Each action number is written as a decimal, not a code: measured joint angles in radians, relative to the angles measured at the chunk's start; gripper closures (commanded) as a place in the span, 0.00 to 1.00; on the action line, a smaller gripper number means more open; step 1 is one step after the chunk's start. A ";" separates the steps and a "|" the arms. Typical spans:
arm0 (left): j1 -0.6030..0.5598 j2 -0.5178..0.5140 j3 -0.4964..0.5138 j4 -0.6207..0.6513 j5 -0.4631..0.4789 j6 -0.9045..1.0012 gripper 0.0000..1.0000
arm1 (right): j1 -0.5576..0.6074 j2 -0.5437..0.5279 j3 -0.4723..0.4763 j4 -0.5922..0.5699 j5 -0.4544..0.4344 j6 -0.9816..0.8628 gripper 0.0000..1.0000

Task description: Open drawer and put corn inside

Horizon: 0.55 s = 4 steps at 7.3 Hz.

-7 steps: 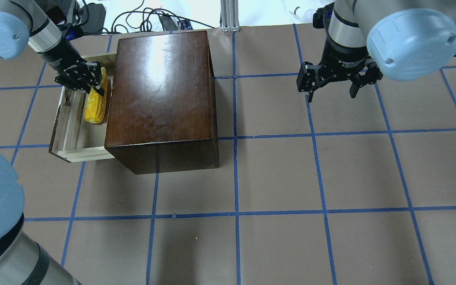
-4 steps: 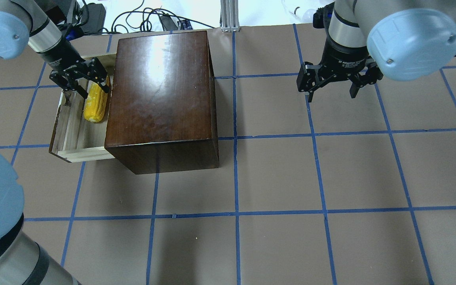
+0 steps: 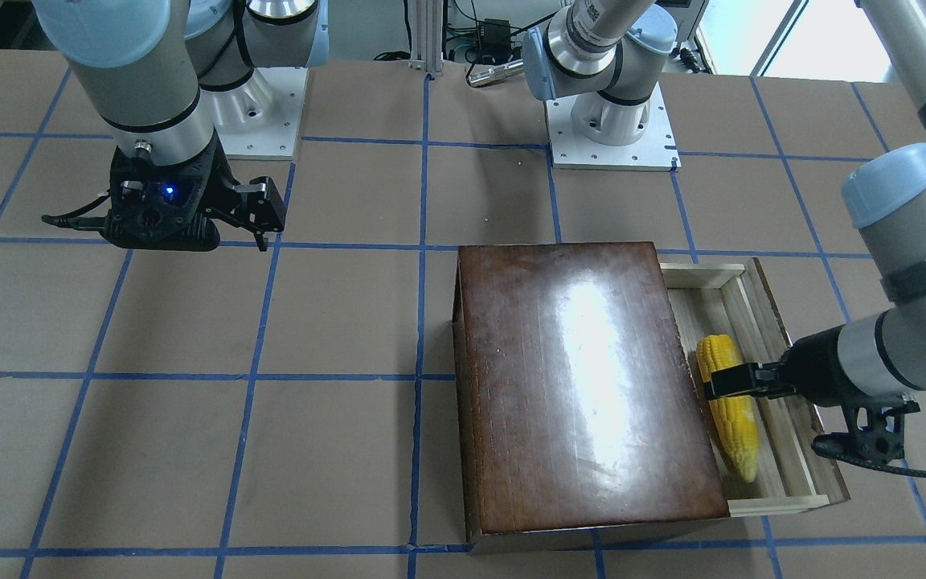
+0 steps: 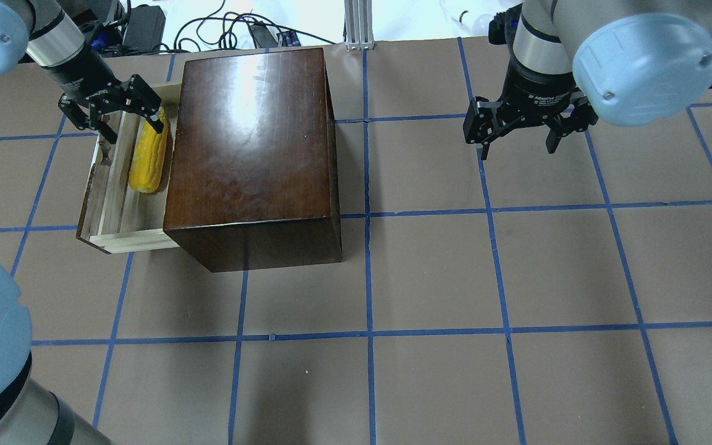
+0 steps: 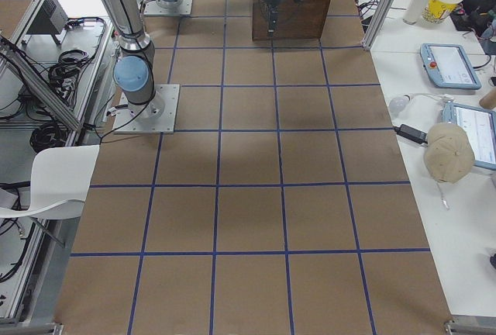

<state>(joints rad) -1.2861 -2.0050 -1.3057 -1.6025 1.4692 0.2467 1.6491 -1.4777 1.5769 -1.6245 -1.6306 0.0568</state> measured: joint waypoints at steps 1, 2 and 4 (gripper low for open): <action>-0.020 0.016 0.042 -0.054 0.016 0.000 0.00 | 0.000 0.000 0.000 0.000 0.000 0.000 0.00; -0.055 0.031 0.082 -0.096 0.026 0.000 0.00 | 0.000 0.000 0.000 0.000 0.000 0.000 0.00; -0.127 0.051 0.129 -0.132 0.053 0.001 0.00 | 0.000 0.000 0.000 -0.001 0.001 0.000 0.00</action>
<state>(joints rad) -1.4127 -1.9540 -1.1763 -1.7342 1.5227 0.2480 1.6490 -1.4778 1.5769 -1.6252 -1.6293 0.0568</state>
